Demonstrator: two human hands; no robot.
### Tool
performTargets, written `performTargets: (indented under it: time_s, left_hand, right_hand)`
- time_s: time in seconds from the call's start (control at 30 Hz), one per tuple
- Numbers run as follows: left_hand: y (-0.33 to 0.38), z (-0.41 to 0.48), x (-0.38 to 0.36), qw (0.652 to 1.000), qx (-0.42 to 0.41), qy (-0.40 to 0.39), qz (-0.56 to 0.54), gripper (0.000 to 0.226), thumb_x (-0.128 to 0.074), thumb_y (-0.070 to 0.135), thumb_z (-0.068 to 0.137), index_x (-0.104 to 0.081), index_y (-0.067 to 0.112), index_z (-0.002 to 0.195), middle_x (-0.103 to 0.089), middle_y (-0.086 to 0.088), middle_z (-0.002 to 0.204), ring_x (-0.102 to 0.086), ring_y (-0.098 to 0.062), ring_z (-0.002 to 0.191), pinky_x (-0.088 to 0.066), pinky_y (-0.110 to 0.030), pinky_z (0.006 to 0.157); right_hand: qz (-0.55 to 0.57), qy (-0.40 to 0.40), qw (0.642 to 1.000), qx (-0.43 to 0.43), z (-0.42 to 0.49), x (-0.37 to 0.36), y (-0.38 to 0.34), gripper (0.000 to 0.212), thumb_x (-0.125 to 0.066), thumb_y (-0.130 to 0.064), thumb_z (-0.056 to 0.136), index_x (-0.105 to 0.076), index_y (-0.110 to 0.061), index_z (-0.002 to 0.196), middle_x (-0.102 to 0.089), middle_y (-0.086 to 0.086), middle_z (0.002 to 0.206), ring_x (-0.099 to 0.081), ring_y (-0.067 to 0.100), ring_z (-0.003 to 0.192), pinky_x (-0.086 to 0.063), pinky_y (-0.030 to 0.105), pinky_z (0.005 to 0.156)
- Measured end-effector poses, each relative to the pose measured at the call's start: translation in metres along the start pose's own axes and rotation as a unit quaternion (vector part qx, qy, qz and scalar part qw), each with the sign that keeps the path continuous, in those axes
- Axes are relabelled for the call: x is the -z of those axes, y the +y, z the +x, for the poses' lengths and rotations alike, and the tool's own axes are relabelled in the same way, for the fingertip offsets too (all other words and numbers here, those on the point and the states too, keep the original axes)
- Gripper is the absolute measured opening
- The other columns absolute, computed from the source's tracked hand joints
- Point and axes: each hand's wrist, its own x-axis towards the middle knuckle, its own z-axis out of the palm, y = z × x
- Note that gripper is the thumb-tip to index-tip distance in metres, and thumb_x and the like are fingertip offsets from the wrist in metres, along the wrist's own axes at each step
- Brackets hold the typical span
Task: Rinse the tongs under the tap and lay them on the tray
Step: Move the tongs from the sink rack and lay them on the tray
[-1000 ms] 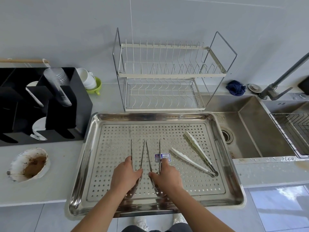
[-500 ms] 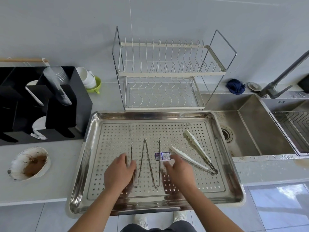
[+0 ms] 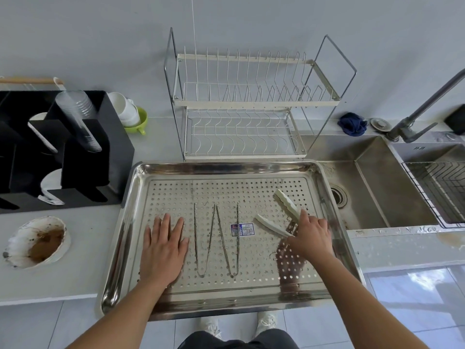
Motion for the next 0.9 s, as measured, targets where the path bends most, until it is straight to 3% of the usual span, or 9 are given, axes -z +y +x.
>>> performTargets:
  time_s: [0.1,0.2,0.4,0.6,0.9]
  left_hand:
    - [0.000,0.001,-0.001,1.000,0.003,0.005,-0.006,0.071,-0.002,0.058,0.099,-0.016,0.026,0.160,-0.012,-0.013,0.169,-0.006,-0.033,0.156,-0.007,-0.053,0.126]
    - [-0.001,0.000,-0.001,1.000,0.003,0.002,-0.010,0.071,-0.004,0.058,0.099,-0.020,0.025,0.160,-0.016,-0.013,0.168,-0.009,-0.034,0.156,-0.010,-0.054,0.126]
    - [0.001,-0.001,0.001,1.000,0.001,0.001,-0.020,0.079,0.009,0.062,0.096,-0.020,0.025,0.160,-0.016,-0.013,0.168,-0.009,-0.033,0.156,-0.009,-0.053,0.126]
    - [0.001,-0.001,0.003,1.000,0.003,0.000,-0.027,0.081,0.012,0.063,0.094,-0.017,0.026,0.160,-0.013,-0.011,0.169,-0.006,-0.032,0.156,-0.006,-0.052,0.126]
    - [0.000,-0.001,0.004,0.999,0.001,-0.006,-0.032,0.080,0.008,0.063,0.096,-0.023,0.025,0.159,-0.018,-0.013,0.168,-0.010,-0.034,0.155,-0.010,-0.053,0.126]
  right_hand:
    - [-0.009,0.007,1.000,0.004,0.000,-0.002,0.003,0.074,-0.068,-0.052,0.083,-0.040,-0.015,0.141,-0.060,0.006,0.132,-0.047,0.030,0.128,-0.044,0.042,0.105]
    - [0.018,-0.007,1.000,-0.014,-0.006,-0.007,0.000,0.076,-0.067,-0.062,0.081,-0.045,-0.016,0.137,-0.061,0.005,0.125,-0.053,0.026,0.120,-0.047,0.041,0.104]
    - [0.079,0.001,0.997,-0.024,-0.025,-0.030,-0.025,0.068,-0.071,-0.055,0.083,-0.043,-0.014,0.129,-0.045,0.008,0.126,-0.041,0.017,0.096,-0.046,0.032,0.096]
    - [0.156,0.006,0.987,-0.035,-0.039,-0.041,-0.055,0.094,-0.075,-0.060,0.081,-0.028,-0.011,0.146,-0.033,0.014,0.140,-0.058,0.027,0.109,-0.054,0.038,0.097]
    - [0.172,-0.006,0.984,-0.037,-0.043,-0.044,-0.066,0.097,-0.075,-0.060,0.081,-0.023,-0.012,0.148,-0.028,0.016,0.146,-0.058,0.032,0.119,-0.054,0.041,0.102]
